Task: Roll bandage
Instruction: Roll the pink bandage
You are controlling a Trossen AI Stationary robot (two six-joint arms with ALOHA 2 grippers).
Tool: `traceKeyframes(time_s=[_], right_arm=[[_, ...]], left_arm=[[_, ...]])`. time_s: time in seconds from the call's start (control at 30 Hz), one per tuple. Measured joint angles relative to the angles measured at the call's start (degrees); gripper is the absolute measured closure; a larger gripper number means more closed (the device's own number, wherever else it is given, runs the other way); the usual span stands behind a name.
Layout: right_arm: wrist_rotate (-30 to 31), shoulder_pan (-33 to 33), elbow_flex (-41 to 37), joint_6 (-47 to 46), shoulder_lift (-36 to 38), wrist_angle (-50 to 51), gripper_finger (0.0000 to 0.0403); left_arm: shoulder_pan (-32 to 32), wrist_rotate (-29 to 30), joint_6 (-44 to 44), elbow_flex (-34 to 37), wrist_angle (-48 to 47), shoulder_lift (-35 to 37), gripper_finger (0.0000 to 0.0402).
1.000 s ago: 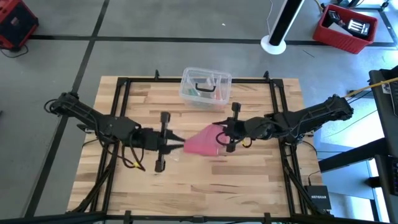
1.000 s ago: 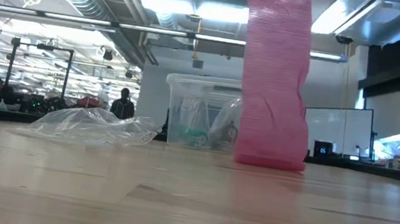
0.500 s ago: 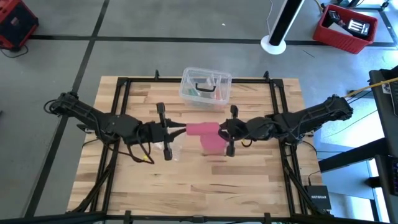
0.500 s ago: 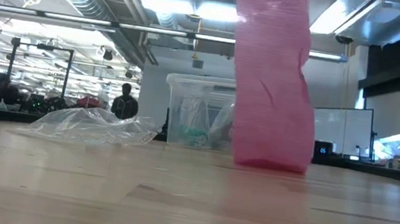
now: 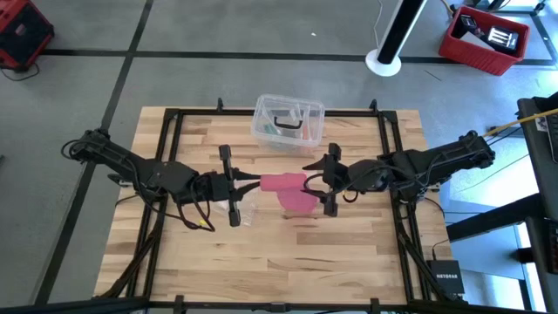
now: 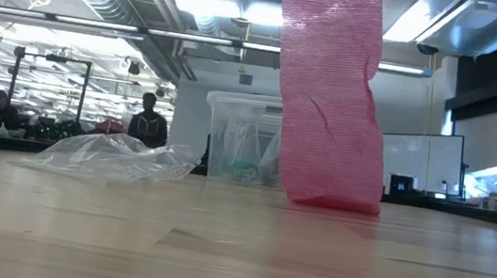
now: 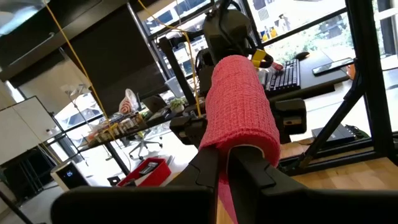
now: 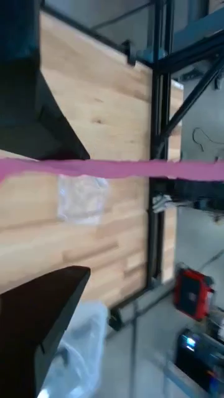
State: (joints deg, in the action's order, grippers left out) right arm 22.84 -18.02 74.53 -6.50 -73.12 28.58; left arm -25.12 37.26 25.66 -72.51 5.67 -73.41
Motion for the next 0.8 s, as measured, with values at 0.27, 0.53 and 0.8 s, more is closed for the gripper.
traceKeyframes(time_s=[0.27, 0.53, 0.8], right_arm=[[2.26, -4.38, -6.93, -4.70, 0.29, 1.06, 0.0116], [10.25, -10.73, -18.05, -6.17, 0.28, -14.11, 0.0116], [13.81, -10.32, -26.99, -0.39, 0.25, -33.67, 0.0116]], left_arm=[[0.00, -0.25, -2.54, 0.00, -2.12, -0.08, 0.0389], [0.59, -0.39, -3.35, 0.00, -2.00, -0.09, 0.0389], [0.59, -0.42, -4.16, 0.00, -1.55, -0.09, 0.0389]])
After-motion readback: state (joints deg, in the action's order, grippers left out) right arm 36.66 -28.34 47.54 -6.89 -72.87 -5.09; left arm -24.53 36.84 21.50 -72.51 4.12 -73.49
